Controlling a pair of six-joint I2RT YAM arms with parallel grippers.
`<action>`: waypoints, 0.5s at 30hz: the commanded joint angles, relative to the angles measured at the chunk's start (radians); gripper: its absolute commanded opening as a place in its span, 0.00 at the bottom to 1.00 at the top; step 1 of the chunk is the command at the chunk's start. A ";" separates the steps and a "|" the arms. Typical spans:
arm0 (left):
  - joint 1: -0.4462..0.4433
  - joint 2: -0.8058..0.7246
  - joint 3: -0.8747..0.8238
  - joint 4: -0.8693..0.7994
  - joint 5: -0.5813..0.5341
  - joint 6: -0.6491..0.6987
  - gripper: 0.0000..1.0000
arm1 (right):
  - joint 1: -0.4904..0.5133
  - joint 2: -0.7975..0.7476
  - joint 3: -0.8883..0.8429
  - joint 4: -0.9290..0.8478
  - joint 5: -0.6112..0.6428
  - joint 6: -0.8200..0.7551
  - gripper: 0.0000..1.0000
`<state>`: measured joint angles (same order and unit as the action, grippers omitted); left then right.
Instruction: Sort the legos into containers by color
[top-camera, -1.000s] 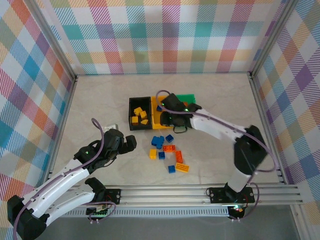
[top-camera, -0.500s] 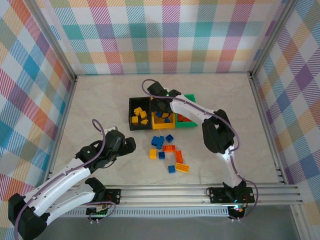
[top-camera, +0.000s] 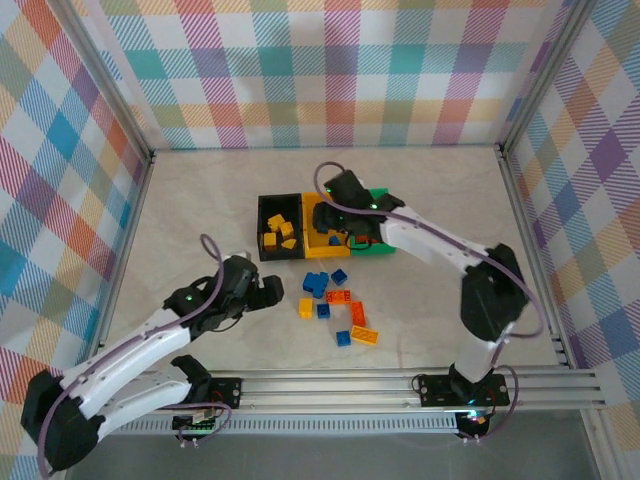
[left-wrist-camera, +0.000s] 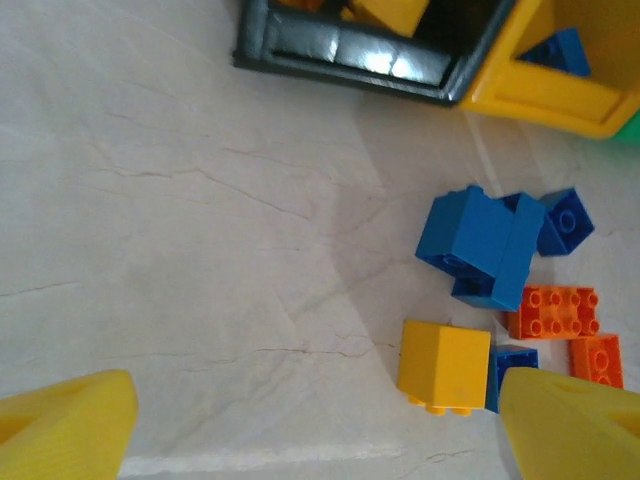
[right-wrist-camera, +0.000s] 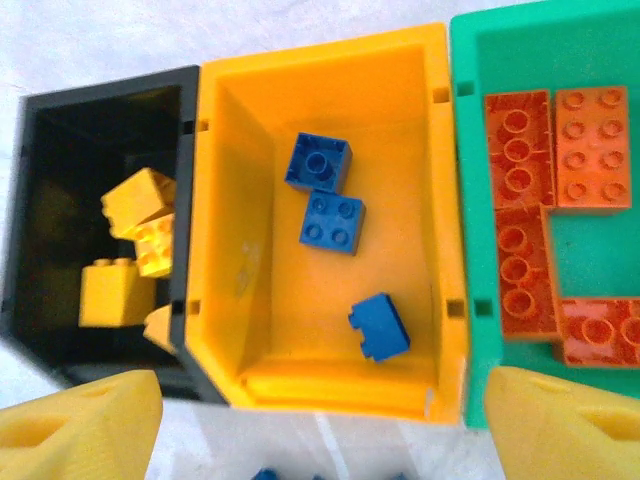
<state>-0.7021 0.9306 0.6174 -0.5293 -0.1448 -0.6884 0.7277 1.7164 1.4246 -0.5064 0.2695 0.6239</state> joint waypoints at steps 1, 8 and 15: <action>-0.062 0.105 0.014 0.102 0.076 0.049 0.90 | 0.006 -0.094 -0.145 0.052 -0.045 0.035 0.85; -0.216 0.340 0.111 0.156 0.042 0.137 0.88 | 0.005 -0.249 -0.354 0.056 -0.061 0.058 0.85; -0.229 0.490 0.151 0.183 0.004 0.156 0.72 | 0.006 -0.311 -0.436 0.068 -0.054 0.076 0.86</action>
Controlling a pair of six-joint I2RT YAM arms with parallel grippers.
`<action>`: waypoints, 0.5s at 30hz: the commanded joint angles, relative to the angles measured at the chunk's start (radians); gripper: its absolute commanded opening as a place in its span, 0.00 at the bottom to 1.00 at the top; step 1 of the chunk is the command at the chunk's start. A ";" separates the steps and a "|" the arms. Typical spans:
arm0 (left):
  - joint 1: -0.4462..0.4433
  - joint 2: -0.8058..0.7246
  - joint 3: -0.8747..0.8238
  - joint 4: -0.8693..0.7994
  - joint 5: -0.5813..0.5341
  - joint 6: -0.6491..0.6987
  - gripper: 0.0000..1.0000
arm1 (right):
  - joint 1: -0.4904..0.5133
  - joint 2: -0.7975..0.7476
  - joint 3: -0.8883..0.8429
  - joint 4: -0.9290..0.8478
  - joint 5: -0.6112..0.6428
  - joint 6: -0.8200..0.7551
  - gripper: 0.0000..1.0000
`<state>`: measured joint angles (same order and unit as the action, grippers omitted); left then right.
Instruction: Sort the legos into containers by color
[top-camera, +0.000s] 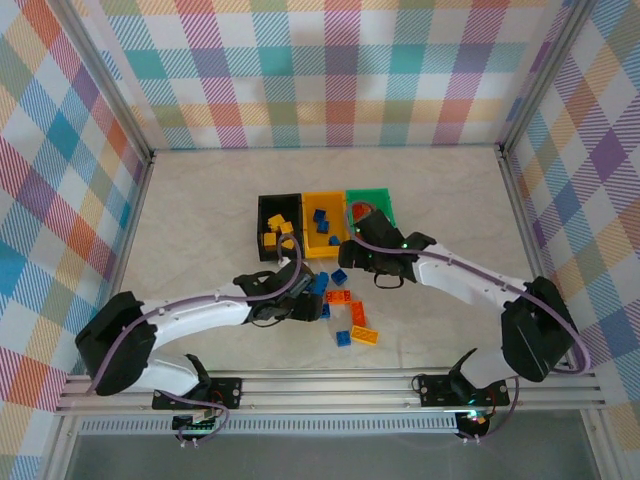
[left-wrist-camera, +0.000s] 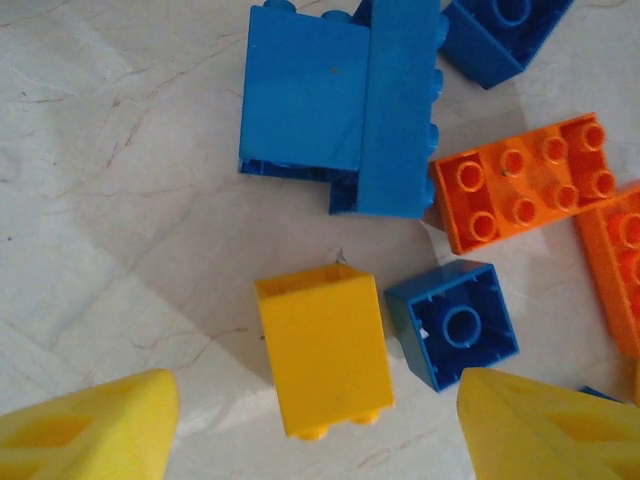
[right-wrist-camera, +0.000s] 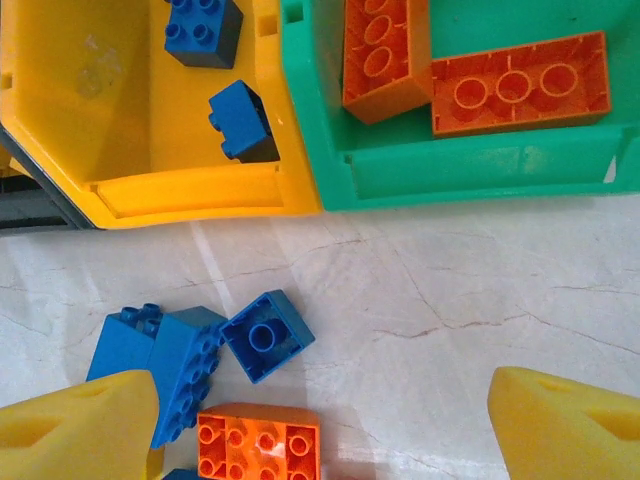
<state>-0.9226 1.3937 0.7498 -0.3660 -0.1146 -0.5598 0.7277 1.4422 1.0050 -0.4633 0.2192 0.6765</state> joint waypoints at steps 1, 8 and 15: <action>-0.009 0.041 0.023 0.027 -0.024 0.030 0.71 | 0.005 -0.041 -0.021 0.023 -0.003 0.023 0.86; -0.009 0.106 0.025 0.040 -0.040 0.037 0.60 | 0.005 -0.070 -0.042 0.018 0.008 0.022 0.87; -0.009 0.095 0.025 0.008 -0.047 0.037 0.34 | 0.006 -0.097 -0.056 0.022 0.016 0.031 0.87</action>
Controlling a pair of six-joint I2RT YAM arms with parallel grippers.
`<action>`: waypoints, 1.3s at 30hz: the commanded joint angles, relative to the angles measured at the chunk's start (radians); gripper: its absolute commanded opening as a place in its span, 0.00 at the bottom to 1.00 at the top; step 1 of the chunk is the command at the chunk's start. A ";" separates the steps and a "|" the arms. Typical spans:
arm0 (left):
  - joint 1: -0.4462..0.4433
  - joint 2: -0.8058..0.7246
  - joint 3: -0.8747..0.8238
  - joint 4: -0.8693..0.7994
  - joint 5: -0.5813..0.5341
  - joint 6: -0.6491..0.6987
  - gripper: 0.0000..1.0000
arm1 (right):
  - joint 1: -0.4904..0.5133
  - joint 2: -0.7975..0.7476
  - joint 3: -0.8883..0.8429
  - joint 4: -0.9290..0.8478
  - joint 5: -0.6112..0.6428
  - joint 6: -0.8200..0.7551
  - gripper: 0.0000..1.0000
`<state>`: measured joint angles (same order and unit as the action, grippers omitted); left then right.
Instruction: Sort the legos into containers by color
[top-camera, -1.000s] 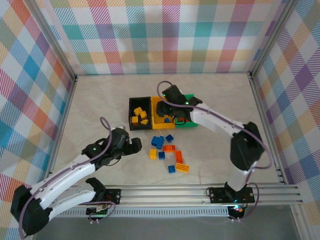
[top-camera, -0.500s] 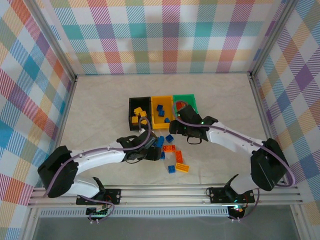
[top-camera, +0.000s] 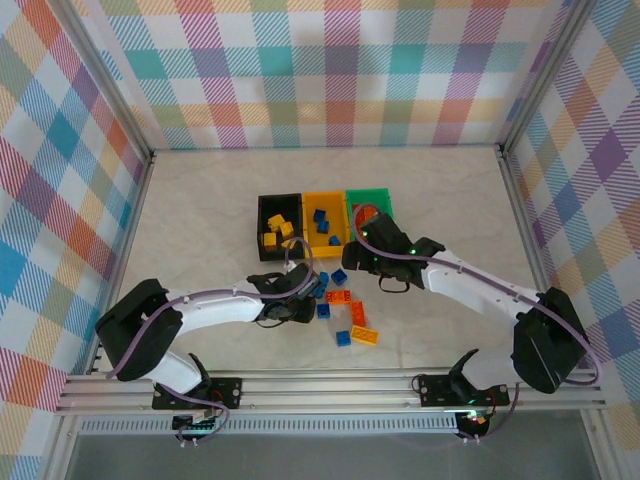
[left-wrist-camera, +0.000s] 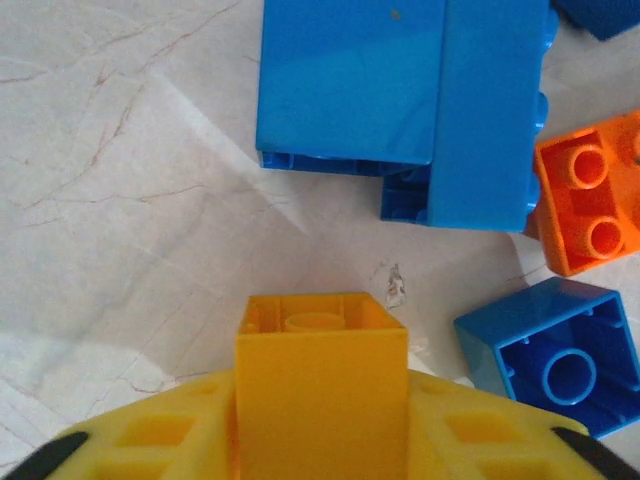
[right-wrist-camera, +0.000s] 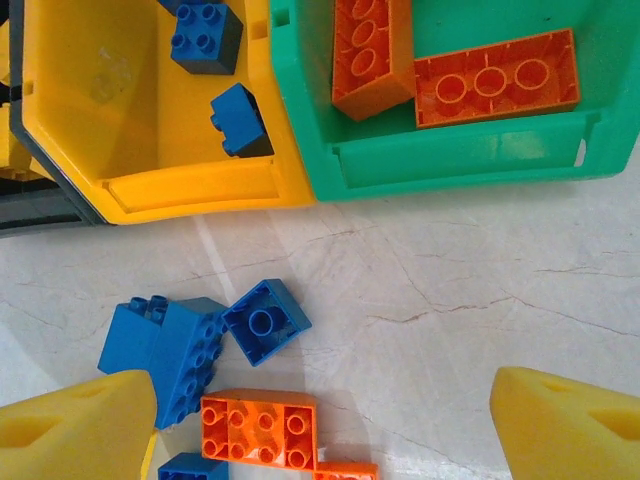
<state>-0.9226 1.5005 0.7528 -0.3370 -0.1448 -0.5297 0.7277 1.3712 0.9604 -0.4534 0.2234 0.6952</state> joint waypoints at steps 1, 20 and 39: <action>-0.009 -0.029 0.020 -0.034 -0.022 0.001 0.32 | 0.006 -0.029 -0.012 0.009 0.009 0.012 0.87; 0.399 -0.011 0.413 -0.182 -0.093 0.094 0.26 | 0.006 -0.111 -0.104 -0.017 -0.003 0.055 0.87; 0.455 0.233 0.686 -0.218 -0.041 0.105 0.69 | 0.006 -0.109 -0.153 -0.069 -0.088 0.051 0.89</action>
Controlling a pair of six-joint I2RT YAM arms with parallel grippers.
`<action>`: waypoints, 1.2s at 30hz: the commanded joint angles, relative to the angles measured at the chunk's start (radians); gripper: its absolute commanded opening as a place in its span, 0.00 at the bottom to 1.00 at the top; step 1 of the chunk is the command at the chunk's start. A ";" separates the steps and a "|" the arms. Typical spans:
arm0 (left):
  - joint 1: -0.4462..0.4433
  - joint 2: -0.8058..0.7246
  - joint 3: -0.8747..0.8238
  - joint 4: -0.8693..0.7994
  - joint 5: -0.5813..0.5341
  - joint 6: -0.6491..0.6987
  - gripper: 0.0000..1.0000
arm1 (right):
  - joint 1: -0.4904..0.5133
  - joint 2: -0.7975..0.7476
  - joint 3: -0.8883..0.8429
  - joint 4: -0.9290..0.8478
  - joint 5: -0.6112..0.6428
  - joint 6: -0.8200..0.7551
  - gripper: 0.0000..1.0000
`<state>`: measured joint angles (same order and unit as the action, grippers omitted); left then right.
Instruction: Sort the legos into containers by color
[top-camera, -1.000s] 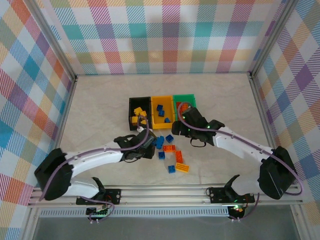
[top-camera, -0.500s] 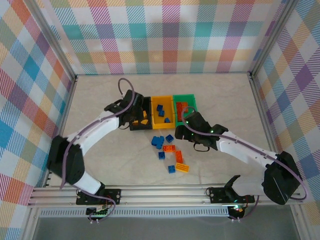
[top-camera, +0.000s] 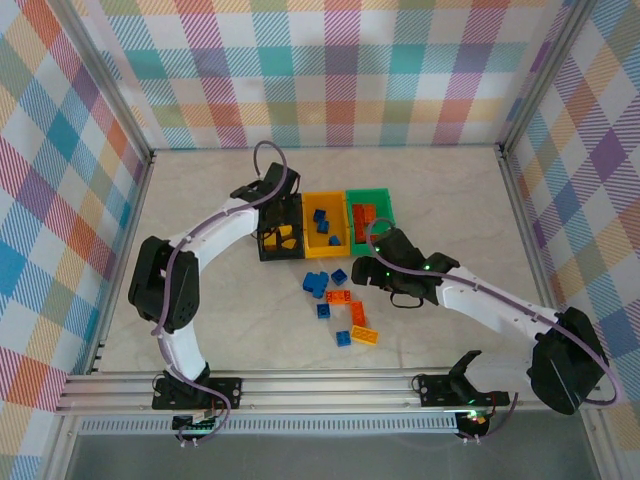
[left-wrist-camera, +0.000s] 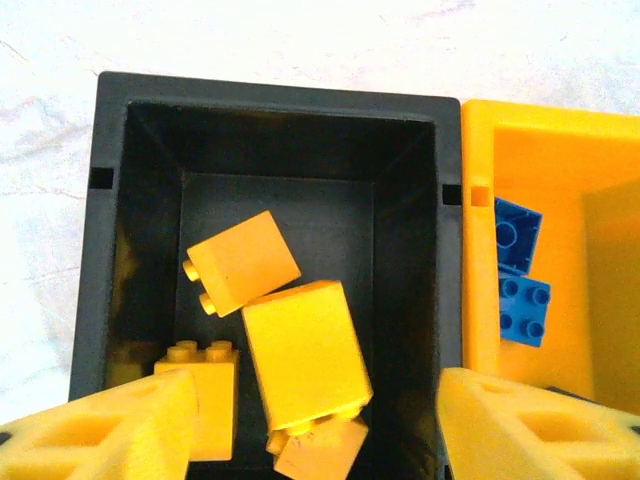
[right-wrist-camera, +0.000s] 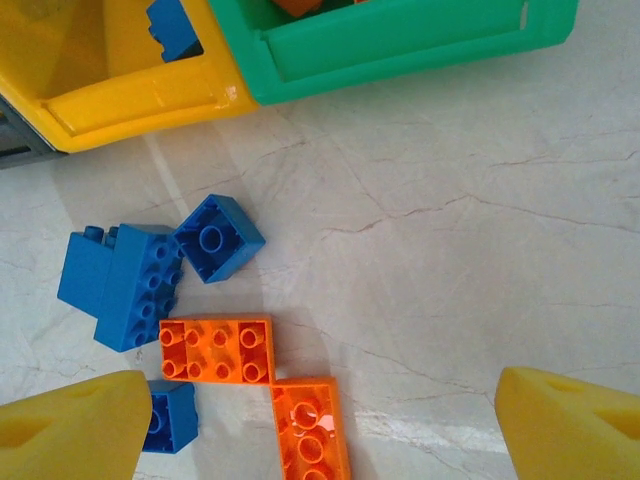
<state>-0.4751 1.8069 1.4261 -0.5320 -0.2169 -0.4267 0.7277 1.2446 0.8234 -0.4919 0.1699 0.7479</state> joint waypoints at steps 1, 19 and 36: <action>0.005 -0.097 0.003 -0.022 0.044 -0.002 0.72 | 0.006 0.021 -0.017 -0.036 -0.041 -0.004 0.89; -0.203 -0.762 -0.575 -0.027 0.111 -0.169 1.00 | 0.223 0.062 -0.131 -0.057 -0.142 -0.017 0.89; -0.203 -0.845 -0.677 -0.083 0.058 -0.196 1.00 | 0.259 0.162 -0.085 -0.061 -0.208 -0.227 0.70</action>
<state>-0.6731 0.9768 0.7631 -0.5861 -0.1356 -0.6140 0.9680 1.4017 0.7204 -0.5266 -0.0162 0.5453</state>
